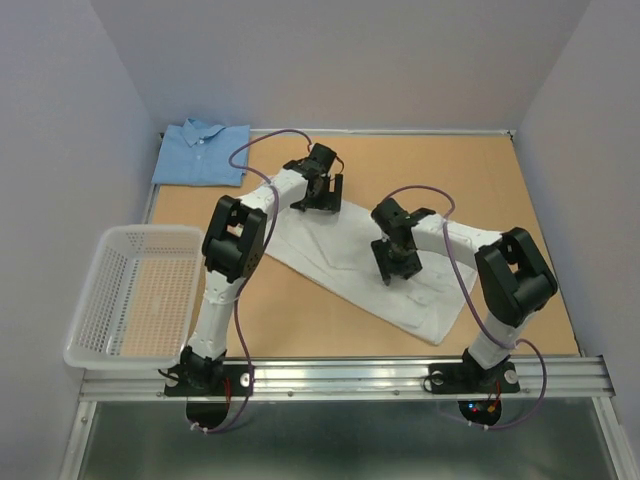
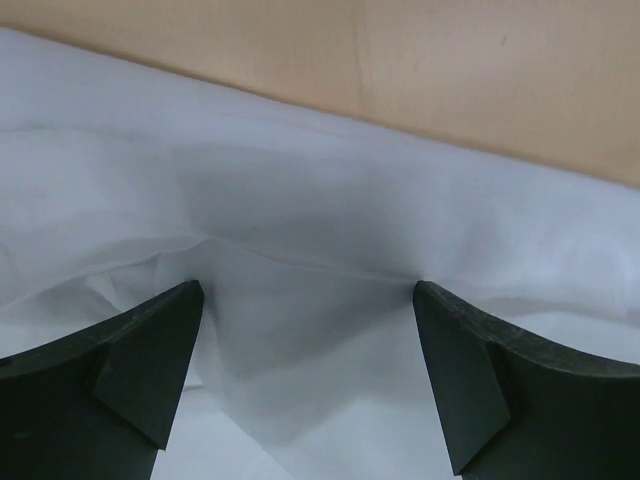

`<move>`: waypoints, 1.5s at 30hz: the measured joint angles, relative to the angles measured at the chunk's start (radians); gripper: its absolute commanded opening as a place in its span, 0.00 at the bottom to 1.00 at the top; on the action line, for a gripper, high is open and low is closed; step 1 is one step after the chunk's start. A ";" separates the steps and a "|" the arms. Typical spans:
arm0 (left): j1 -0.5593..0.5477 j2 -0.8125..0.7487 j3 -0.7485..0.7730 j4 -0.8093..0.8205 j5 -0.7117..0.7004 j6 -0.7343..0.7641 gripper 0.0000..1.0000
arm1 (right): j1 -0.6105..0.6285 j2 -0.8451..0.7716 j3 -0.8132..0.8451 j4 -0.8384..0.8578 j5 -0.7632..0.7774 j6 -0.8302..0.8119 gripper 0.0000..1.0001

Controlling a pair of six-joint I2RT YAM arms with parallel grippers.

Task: Fold and stack the long sleeve shirts
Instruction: Fold the shirt

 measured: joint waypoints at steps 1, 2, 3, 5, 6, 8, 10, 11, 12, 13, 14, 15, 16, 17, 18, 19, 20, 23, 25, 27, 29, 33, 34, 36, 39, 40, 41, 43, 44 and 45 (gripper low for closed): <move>0.000 0.047 0.078 -0.016 -0.005 0.011 0.99 | 0.023 0.000 -0.002 -0.001 -0.043 0.008 0.61; 0.000 0.084 0.138 -0.016 -0.007 0.021 0.99 | 0.054 0.000 -0.003 -0.003 -0.087 0.012 0.60; 0.000 0.130 0.207 -0.010 -0.012 0.035 0.99 | 0.080 0.000 -0.003 -0.002 -0.122 0.016 0.60; 0.002 0.194 0.308 -0.008 -0.011 0.059 0.99 | 0.130 -0.007 -0.002 0.005 -0.214 0.023 0.60; 0.002 0.232 0.373 0.004 -0.006 0.081 0.99 | 0.148 -0.013 -0.002 0.013 -0.266 0.029 0.60; 0.002 0.259 0.412 0.023 -0.002 0.101 0.99 | 0.164 -0.021 -0.002 0.017 -0.314 0.032 0.60; 0.002 0.258 0.413 0.047 0.011 0.125 0.99 | 0.170 -0.049 -0.002 0.018 -0.365 0.030 0.60; 0.003 0.254 0.413 0.060 0.014 0.130 0.99 | 0.169 -0.069 -0.001 0.017 -0.369 0.028 0.60; 0.004 0.246 0.407 0.075 0.017 0.132 0.99 | 0.164 -0.109 0.000 0.018 -0.357 0.024 0.60; 0.006 0.222 0.380 0.096 0.020 0.131 0.99 | 0.158 -0.137 0.005 0.016 -0.347 0.019 0.60; 0.010 0.179 0.323 0.122 0.023 0.128 0.99 | 0.151 -0.156 0.010 0.016 -0.341 0.016 0.60; 0.013 0.139 0.277 0.123 0.025 0.124 0.99 | 0.130 -0.195 0.030 0.016 -0.324 0.007 0.60; 0.020 0.065 0.207 0.137 0.025 0.110 0.99 | 0.104 -0.211 0.050 0.016 -0.315 0.000 0.59; 0.026 0.018 0.163 0.137 0.024 0.101 0.99 | 0.079 -0.219 0.069 0.018 -0.309 -0.004 0.59; 0.036 -0.067 0.099 0.137 0.017 0.082 0.99 | 0.027 -0.219 0.109 0.021 -0.306 -0.019 0.59; 0.046 -0.128 0.064 0.134 0.009 0.072 0.99 | -0.009 -0.213 0.134 0.032 -0.302 -0.027 0.58; 0.059 -0.203 0.026 0.140 -0.002 0.055 0.99 | -0.034 -0.204 0.155 0.036 -0.298 -0.034 0.57; 0.101 -0.434 -0.108 0.170 -0.035 0.007 0.99 | -0.123 -0.126 0.257 0.056 -0.276 -0.069 0.54; 0.127 -0.534 -0.175 0.190 -0.044 -0.021 0.99 | -0.150 -0.037 0.322 0.090 -0.271 -0.090 0.49; 0.140 -0.588 -0.245 0.215 -0.040 -0.051 0.99 | -0.158 0.043 0.378 0.116 -0.266 -0.109 0.45; 0.145 -0.598 -0.309 0.222 -0.031 -0.078 0.98 | -0.159 0.130 0.430 0.134 -0.257 -0.127 0.38; 0.144 -0.434 -0.325 0.219 -0.021 -0.092 0.98 | -0.159 0.213 0.457 0.157 -0.250 -0.155 0.37; 0.143 -0.392 -0.315 0.218 -0.020 -0.092 0.97 | -0.159 0.216 0.457 0.153 -0.247 -0.159 0.37; 0.144 -0.285 -0.283 0.191 -0.021 -0.089 0.97 | -0.159 0.206 0.433 0.166 -0.240 -0.162 0.37; 0.146 -0.164 -0.199 0.170 -0.023 -0.088 0.97 | -0.158 0.172 0.377 0.171 -0.227 -0.160 0.38; 0.147 -0.138 -0.171 0.167 -0.024 -0.086 0.97 | -0.158 0.147 0.340 0.172 -0.226 -0.158 0.38; 0.151 -0.119 -0.150 0.166 -0.024 -0.085 0.97 | -0.156 0.123 0.300 0.171 -0.222 -0.156 0.38; 0.154 -0.092 -0.113 0.167 -0.022 -0.082 0.97 | -0.153 0.096 0.254 0.166 -0.216 -0.152 0.38; 0.157 -0.079 -0.096 0.163 -0.021 -0.080 0.97 | -0.150 0.084 0.230 0.161 -0.214 -0.149 0.38; 0.158 -0.068 -0.081 0.163 -0.018 -0.077 0.97 | -0.145 0.078 0.214 0.161 -0.212 -0.146 0.38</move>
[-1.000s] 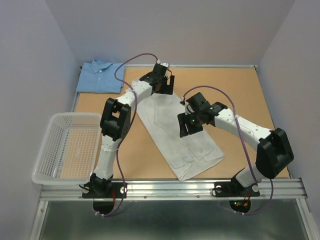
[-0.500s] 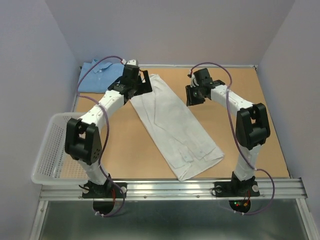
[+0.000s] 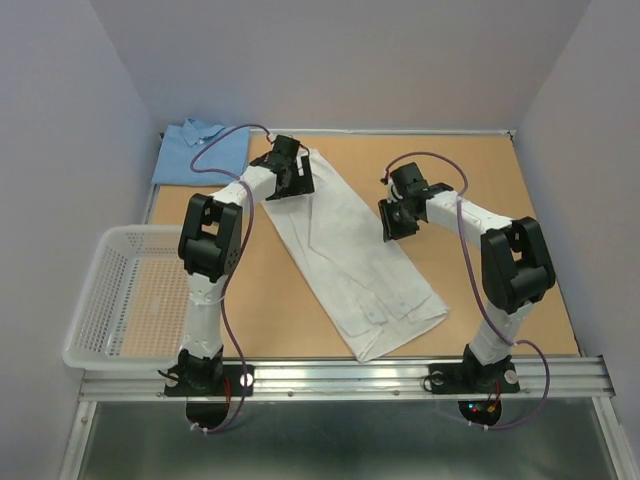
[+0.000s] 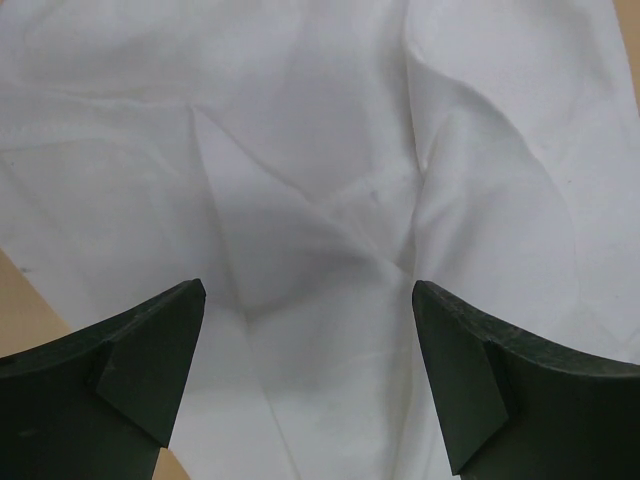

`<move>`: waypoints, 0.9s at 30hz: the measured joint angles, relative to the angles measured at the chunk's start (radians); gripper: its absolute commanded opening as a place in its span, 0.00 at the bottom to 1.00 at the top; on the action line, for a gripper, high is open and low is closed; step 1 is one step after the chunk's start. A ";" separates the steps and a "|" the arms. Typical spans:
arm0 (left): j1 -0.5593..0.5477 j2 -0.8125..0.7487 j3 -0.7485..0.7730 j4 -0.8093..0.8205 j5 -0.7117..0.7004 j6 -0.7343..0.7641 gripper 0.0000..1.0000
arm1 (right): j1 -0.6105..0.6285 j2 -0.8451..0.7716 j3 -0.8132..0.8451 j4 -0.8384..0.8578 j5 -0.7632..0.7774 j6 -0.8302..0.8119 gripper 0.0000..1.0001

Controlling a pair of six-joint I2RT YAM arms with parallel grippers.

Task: Fold and stack the long sleeve shirts
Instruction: Fold the shirt

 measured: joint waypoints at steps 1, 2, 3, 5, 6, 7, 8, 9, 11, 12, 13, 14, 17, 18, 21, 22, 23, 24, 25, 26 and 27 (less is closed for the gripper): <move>0.000 0.018 0.021 0.002 0.003 0.003 0.97 | 0.006 -0.005 -0.019 0.002 0.002 0.004 0.38; 0.002 0.034 0.035 0.006 0.007 0.007 0.97 | 0.011 -0.007 -0.036 0.001 0.003 0.008 0.38; 0.002 0.051 0.049 0.007 0.014 0.013 0.97 | 0.019 -0.007 -0.053 -0.002 0.003 0.015 0.38; 0.004 0.090 0.075 0.011 0.021 0.034 0.97 | 0.039 -0.009 -0.089 0.000 0.003 0.031 0.38; 0.004 0.102 0.096 0.013 0.031 0.039 0.97 | 0.053 -0.012 -0.110 -0.002 0.002 0.046 0.38; 0.004 0.114 0.115 0.021 0.040 0.048 0.97 | 0.066 -0.014 -0.124 -0.005 0.002 0.053 0.38; 0.004 0.129 0.134 0.019 0.051 0.057 0.97 | 0.081 -0.016 -0.139 -0.006 -0.002 0.066 0.38; 0.004 0.146 0.158 0.020 0.058 0.070 0.97 | 0.099 -0.019 -0.150 -0.003 -0.005 0.079 0.38; 0.004 0.175 0.204 0.022 0.077 0.087 0.97 | 0.143 -0.033 -0.163 -0.002 -0.026 0.111 0.38; 0.004 0.200 0.242 0.024 0.088 0.098 0.97 | 0.161 -0.033 -0.165 -0.003 -0.037 0.121 0.38; 0.004 0.224 0.278 0.030 0.100 0.109 0.98 | 0.182 -0.033 -0.166 -0.003 -0.052 0.130 0.38; 0.004 0.250 0.320 0.034 0.118 0.121 0.98 | 0.208 -0.033 -0.166 -0.003 -0.076 0.146 0.38; 0.004 0.304 0.401 0.048 0.157 0.137 0.98 | 0.256 -0.034 -0.165 -0.002 -0.114 0.171 0.38; 0.004 0.317 0.426 0.047 0.171 0.140 0.98 | 0.262 -0.034 -0.164 -0.003 -0.117 0.173 0.38; 0.003 0.332 0.468 0.045 0.196 0.143 0.99 | 0.264 -0.046 -0.154 -0.011 -0.103 0.179 0.39; 0.003 0.330 0.473 0.045 0.201 0.143 0.99 | 0.262 -0.056 -0.143 -0.016 -0.080 0.179 0.40; 0.003 0.318 0.472 0.044 0.203 0.143 0.99 | 0.260 -0.067 -0.130 -0.021 -0.064 0.178 0.44; 0.002 0.298 0.454 0.045 0.201 0.143 0.99 | 0.257 -0.080 -0.115 -0.021 -0.043 0.175 0.47; 0.002 0.271 0.425 0.042 0.201 0.142 0.99 | 0.254 -0.090 -0.098 -0.023 -0.027 0.171 0.48; 0.002 0.223 0.376 0.038 0.201 0.141 0.99 | 0.253 -0.102 -0.072 -0.025 -0.004 0.163 0.51; 0.002 0.162 0.304 0.046 0.202 0.138 0.99 | 0.251 -0.108 -0.050 -0.024 0.012 0.156 0.53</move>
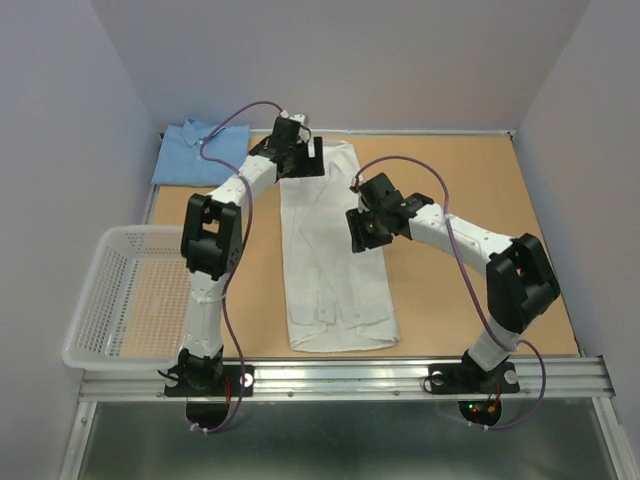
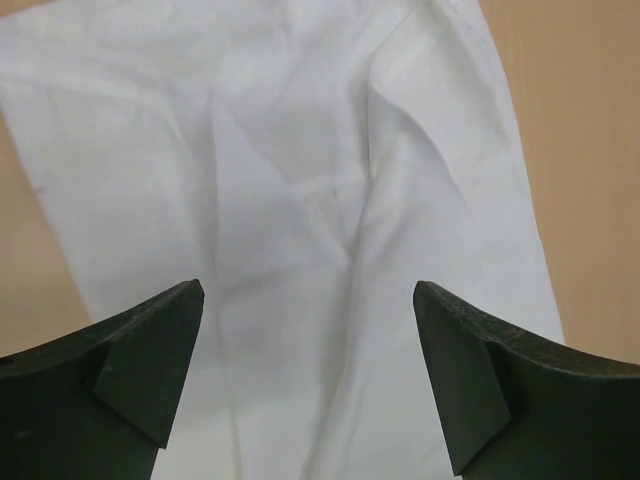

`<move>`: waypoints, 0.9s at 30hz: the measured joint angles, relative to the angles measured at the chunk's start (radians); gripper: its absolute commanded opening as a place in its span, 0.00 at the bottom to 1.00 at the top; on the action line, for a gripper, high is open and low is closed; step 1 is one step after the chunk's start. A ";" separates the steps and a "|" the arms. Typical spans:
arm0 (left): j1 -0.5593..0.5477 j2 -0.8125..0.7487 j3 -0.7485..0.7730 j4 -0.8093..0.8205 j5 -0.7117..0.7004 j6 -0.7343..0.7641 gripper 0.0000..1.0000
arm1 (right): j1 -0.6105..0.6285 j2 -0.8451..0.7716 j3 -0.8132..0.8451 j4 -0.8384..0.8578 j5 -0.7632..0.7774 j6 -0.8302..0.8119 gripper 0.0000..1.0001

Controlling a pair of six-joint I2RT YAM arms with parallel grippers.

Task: Fold and stack the long sleeve shirts
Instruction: Fold the shirt

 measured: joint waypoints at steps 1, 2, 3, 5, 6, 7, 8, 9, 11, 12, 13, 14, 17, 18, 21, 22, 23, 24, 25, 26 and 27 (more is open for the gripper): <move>0.003 -0.080 -0.077 -0.007 0.005 -0.007 0.99 | -0.002 -0.003 0.018 0.002 0.011 -0.005 0.53; 0.007 -0.164 -0.164 0.012 0.021 -0.011 0.99 | -0.004 -0.009 0.042 0.006 0.037 -0.012 0.54; 0.017 -0.260 -0.256 0.022 0.054 -0.019 0.99 | -0.006 -0.009 0.050 0.008 0.043 -0.016 0.54; 0.051 -0.459 -0.411 0.054 0.125 -0.046 0.99 | -0.015 -0.008 0.077 0.010 0.067 -0.031 0.54; 0.085 -0.585 -0.514 0.111 0.181 -0.064 0.99 | -0.020 0.002 0.095 0.005 0.076 -0.041 0.54; 0.107 -0.665 -0.578 0.139 0.216 -0.075 0.99 | -0.023 0.020 0.118 0.004 0.082 -0.054 0.54; 0.131 -0.749 -0.644 0.161 0.253 -0.085 0.99 | -0.023 0.028 0.126 0.007 0.084 -0.059 0.55; 0.167 -0.851 -0.718 0.192 0.283 -0.092 0.99 | -0.026 0.055 0.154 0.007 0.089 -0.071 0.56; 0.195 -0.985 -0.845 0.240 0.304 -0.098 0.99 | -0.029 0.110 0.208 0.010 0.092 -0.093 0.60; 0.195 -1.050 -0.912 0.244 0.314 -0.100 0.99 | -0.029 0.140 0.237 0.013 0.094 -0.100 0.61; 0.185 -1.100 -0.972 0.241 0.324 -0.102 0.99 | -0.029 0.170 0.268 0.015 0.097 -0.109 0.61; 0.179 -1.123 -1.008 0.242 0.326 -0.102 0.99 | -0.030 0.201 0.298 0.021 0.100 -0.117 0.61; 0.158 -1.143 -1.124 0.240 0.330 -0.109 0.99 | -0.030 0.298 0.364 0.054 0.114 -0.135 0.61; 0.154 -1.143 -1.156 0.235 0.324 -0.114 0.99 | -0.029 0.327 0.378 0.064 0.120 -0.138 0.62; 0.147 -1.143 -1.228 0.197 0.314 -0.126 0.99 | -0.029 0.401 0.398 0.088 0.147 -0.138 0.61; 0.145 -1.143 -1.233 0.186 0.310 -0.129 0.99 | -0.029 0.429 0.403 0.092 0.158 -0.138 0.61; 0.145 -1.143 -1.233 0.182 0.309 -0.129 0.99 | -0.030 0.444 0.407 0.094 0.166 -0.137 0.61; 0.142 -1.143 -1.233 0.185 0.307 -0.131 0.99 | -0.029 0.467 0.414 0.105 0.178 -0.135 0.61; 0.139 -1.143 -1.233 0.188 0.304 -0.132 0.99 | -0.029 0.478 0.440 0.109 0.195 -0.131 0.61; 0.137 -1.143 -1.233 0.188 0.303 -0.132 0.99 | -0.029 0.488 0.455 0.117 0.203 -0.129 0.61; 0.134 -1.141 -1.233 0.188 0.301 -0.131 0.99 | -0.029 0.508 0.481 0.123 0.218 -0.123 0.61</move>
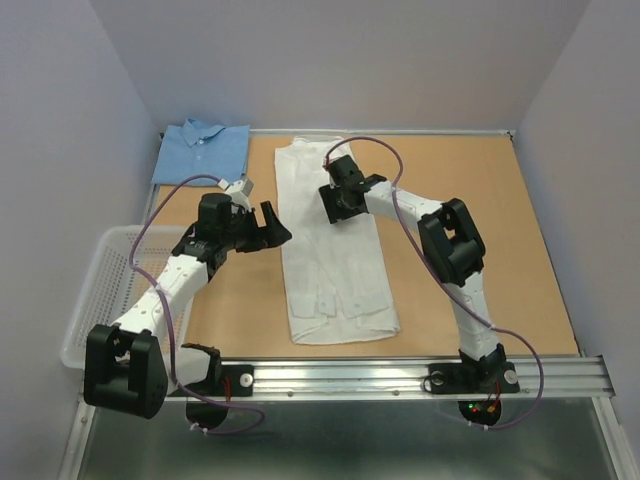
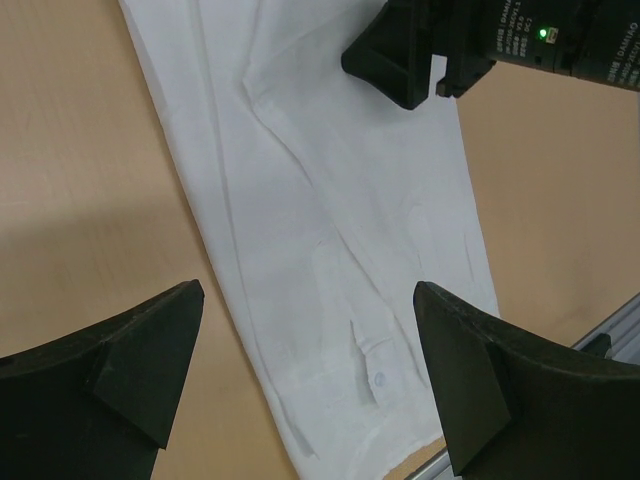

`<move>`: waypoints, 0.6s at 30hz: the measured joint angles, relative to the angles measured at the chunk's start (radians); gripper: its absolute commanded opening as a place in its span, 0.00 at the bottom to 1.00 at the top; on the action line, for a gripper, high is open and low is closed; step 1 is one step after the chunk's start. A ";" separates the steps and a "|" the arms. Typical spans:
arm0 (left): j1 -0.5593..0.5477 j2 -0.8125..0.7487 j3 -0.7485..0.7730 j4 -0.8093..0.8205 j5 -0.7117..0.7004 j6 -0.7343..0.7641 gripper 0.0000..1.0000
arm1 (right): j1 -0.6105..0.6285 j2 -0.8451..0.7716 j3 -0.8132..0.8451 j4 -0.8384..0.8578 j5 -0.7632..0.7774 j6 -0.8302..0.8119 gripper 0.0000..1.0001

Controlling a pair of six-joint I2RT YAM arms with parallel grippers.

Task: Fold and stack the long sleeve shirts
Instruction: Fold the shirt

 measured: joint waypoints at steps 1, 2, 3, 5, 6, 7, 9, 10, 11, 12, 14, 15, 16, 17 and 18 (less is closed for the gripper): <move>-0.002 0.002 0.000 0.000 0.000 0.000 0.99 | 0.000 0.016 0.018 0.006 0.010 0.002 0.61; -0.004 0.006 0.000 0.000 -0.001 0.000 0.99 | 0.000 0.039 0.042 0.019 0.025 0.007 0.61; -0.006 0.012 0.000 -0.001 -0.002 0.000 0.99 | 0.000 0.056 0.071 0.023 0.037 0.010 0.60; -0.006 0.024 -0.003 0.000 -0.002 -0.006 0.99 | -0.001 0.093 0.121 0.033 0.052 0.016 0.60; -0.006 0.026 -0.010 0.003 -0.002 -0.012 0.99 | -0.001 0.113 0.150 0.037 0.058 0.018 0.60; -0.006 0.026 -0.018 0.004 0.003 -0.018 0.99 | -0.003 0.135 0.182 0.042 0.063 0.022 0.61; -0.006 0.024 -0.046 0.006 0.017 -0.039 0.99 | -0.006 0.154 0.213 0.051 0.067 0.026 0.61; -0.006 0.024 -0.057 0.006 0.023 -0.047 0.99 | -0.008 0.159 0.220 0.054 0.070 0.030 0.61; -0.006 0.020 -0.072 0.007 0.030 -0.060 0.99 | -0.010 0.158 0.220 0.053 0.073 0.031 0.67; -0.006 0.010 -0.090 0.016 0.040 -0.071 0.99 | -0.011 0.156 0.220 0.051 0.074 0.034 0.69; -0.006 -0.021 -0.124 0.022 0.052 -0.108 0.99 | -0.014 0.136 0.204 0.050 0.082 0.045 0.76; -0.006 -0.038 -0.140 0.024 0.062 -0.120 0.99 | -0.016 0.108 0.175 0.047 0.083 0.052 0.79; -0.006 -0.056 -0.156 0.026 0.072 -0.130 0.99 | -0.019 0.064 0.138 0.040 0.085 0.060 0.83; -0.006 -0.071 -0.166 0.025 0.080 -0.138 0.99 | -0.025 0.001 0.084 0.035 0.089 0.072 0.92; -0.006 -0.082 -0.177 0.032 0.083 -0.142 0.99 | -0.027 -0.029 0.056 0.036 0.087 0.080 0.96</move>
